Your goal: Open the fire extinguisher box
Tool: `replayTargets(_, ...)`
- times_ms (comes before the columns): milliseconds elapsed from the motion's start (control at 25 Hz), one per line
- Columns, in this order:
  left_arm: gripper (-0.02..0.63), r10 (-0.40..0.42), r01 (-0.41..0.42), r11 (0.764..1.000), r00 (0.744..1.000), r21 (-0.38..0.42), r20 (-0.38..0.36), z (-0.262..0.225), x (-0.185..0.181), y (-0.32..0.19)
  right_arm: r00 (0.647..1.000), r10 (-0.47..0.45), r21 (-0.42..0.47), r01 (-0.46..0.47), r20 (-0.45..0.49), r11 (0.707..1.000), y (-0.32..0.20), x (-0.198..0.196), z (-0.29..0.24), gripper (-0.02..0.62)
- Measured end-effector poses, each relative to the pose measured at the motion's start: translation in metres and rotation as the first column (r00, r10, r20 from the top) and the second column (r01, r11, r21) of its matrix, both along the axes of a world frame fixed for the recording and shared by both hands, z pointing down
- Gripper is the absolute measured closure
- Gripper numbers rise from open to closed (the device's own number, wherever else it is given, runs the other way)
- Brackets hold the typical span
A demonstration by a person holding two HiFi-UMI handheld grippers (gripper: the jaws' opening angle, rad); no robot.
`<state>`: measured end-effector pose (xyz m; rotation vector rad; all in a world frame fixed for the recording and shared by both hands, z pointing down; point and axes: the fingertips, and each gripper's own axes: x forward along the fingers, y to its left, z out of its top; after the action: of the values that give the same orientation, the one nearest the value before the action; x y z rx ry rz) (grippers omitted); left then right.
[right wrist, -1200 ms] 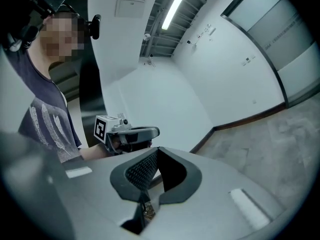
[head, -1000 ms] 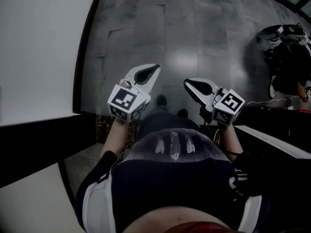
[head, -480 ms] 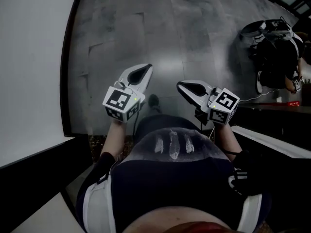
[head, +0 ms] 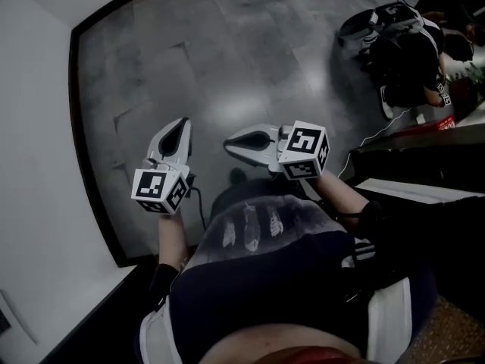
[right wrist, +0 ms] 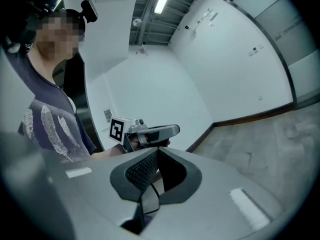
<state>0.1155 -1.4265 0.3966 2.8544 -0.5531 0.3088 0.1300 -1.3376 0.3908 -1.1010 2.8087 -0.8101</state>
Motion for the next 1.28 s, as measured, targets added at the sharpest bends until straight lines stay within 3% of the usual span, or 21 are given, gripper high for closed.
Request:
replayTargets(240,0.607,0.019,-0.018,0.998,1.0,-0.054,0.007,0.013,-0.001,-0.035,0.999,-0.037,-0.027,0.036,-0.024,0.999,-0.038,-0.011,0.004,0.597)
replayTargets(360,0.607,0.025,-0.025,0.995,1.0,-0.092,0.001,0.019,0.011,-0.048,0.99,-0.11,-0.02,0.109,-0.087,0.994,-0.046,-0.012,0.012,0.597)
replayTargets(480,0.607,0.036,-0.034,0.995,0.999,-0.089,0.013,0.019,0.027,-0.061,0.989,-0.108,-0.027,0.106,-0.101,0.994,-0.064,0.0,0.021,0.597)
replayTargets(760,0.607,0.014,-0.009,0.997,0.998,-0.082,0.063,0.016,0.085,-0.099,0.996,-0.091,-0.024,0.091,0.0,0.996,-0.116,0.073,0.015,0.597)
replayTargets(1080,0.607,0.068,-0.057,0.994,0.99,-0.088,0.122,0.013,0.204,-0.128,0.993,-0.078,-0.047,0.082,0.085,0.996,-0.156,0.187,0.011,0.597)
replayTargets(1280,0.607,0.052,-0.04,0.995,0.989,-0.086,0.139,0.014,0.247,-0.145,0.993,-0.062,-0.04,0.066,0.098,0.997,-0.176,0.243,0.01,0.597)
